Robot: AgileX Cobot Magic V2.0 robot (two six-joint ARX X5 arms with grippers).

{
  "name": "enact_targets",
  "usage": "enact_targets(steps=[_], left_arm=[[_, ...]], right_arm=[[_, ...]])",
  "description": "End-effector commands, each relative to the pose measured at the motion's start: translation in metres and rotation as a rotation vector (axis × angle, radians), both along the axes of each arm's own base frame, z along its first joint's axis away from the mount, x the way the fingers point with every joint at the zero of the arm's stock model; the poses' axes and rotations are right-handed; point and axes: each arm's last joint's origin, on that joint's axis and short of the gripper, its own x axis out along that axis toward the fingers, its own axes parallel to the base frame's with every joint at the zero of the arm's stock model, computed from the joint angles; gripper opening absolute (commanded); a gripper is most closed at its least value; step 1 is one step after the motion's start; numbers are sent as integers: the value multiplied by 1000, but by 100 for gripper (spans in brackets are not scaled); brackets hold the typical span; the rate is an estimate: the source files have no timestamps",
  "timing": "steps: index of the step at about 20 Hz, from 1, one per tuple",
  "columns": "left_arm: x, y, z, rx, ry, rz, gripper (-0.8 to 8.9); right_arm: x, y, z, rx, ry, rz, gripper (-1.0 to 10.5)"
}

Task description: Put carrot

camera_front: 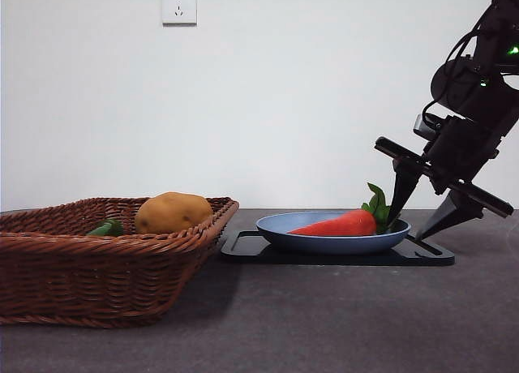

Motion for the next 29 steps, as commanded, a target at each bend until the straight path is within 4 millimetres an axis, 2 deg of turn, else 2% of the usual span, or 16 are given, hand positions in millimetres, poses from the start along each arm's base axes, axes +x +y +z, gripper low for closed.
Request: enact_targets(steps=[1, 5, 9, 10, 14, 18, 22, 24, 27, 29], left_arm=[[2, -3, 6, -21, -38, 15, 271], [8, -3, 15, -11, -209, 133, 270], [12, -2, 29, -53, -367, 255, 267], [14, -1, 32, -72, -387, 289, 237], [22, 7, 31, -47, -388, 359, -2], [33, 26, 10, 180, -272, 410, 6], [41, 58, -13, 416, -92, 487, 6], [38, 70, -19, 459, -44, 517, 6], [23, 82, -30, 388, -58, 501, 6], [9, 88, -43, 308, -82, 462, 6]], right_arm=[[1, -2, 7, -2, 0, 1, 234], [-19, -14, 41, -18, 5, 7, 234], [-51, -18, 80, -46, 17, 51, 228], [-61, -17, 90, -54, 20, 71, 188], [-95, 2, 121, -108, -32, 201, 18], [-135, 32, 148, -294, -160, 251, 6], [-179, 54, 162, -423, -294, 290, 6], [-198, 59, 164, -497, -362, 269, 7], [-222, 61, 161, -548, -494, 247, 7], [-236, 60, 153, -488, -595, 241, 7]])
